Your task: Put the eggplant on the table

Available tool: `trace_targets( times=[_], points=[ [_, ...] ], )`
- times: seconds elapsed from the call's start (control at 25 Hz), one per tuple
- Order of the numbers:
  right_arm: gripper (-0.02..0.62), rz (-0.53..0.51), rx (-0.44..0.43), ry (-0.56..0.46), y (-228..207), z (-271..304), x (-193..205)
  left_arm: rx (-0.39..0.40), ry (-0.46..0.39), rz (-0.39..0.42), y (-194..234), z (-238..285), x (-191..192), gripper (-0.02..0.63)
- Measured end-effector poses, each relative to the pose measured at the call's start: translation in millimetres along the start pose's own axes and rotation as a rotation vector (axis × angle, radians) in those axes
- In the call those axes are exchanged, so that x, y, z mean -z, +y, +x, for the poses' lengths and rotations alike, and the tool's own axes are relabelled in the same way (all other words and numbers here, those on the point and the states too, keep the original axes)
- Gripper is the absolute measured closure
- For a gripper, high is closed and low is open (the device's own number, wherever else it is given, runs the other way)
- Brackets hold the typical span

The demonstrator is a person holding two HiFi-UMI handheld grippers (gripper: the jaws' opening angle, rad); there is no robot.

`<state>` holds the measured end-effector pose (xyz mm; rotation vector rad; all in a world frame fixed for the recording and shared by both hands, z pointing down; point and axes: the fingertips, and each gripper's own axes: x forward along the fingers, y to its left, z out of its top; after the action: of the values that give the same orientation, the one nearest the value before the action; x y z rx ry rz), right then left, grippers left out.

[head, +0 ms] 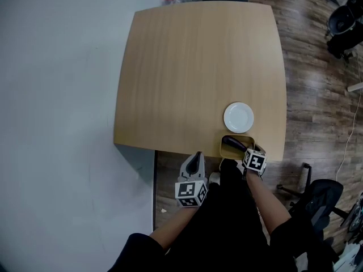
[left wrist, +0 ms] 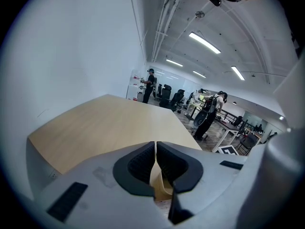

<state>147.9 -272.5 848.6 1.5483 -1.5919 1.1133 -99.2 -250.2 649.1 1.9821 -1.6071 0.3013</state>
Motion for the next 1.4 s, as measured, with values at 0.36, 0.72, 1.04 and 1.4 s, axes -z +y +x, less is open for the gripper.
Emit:
trace_targets(
  times=[0.36, 0.72, 1.04, 1.4],
  points=[
    [0.404, 0.055, -0.020, -0.067, -5, -19, -13, 0.008, -0.032, 0.002, 3, -7, -9, 0.586],
    [0.373, -0.039, -0.111, -0.225, 17, -72, -34, 0.071, -0.073, 0.001, 2, -31, -21, 0.586],
    [0.374, -0.087, -0.224, -0.391, 63, -179, -42, 0.112, -0.127, 0.010, 21, -67, -33, 0.586],
    [0.456, -0.175, -0.301, -0.437, 94, -261, 3, 0.221, -0.179, 0.000, -11, -111, -21, 0.586]
  ],
)
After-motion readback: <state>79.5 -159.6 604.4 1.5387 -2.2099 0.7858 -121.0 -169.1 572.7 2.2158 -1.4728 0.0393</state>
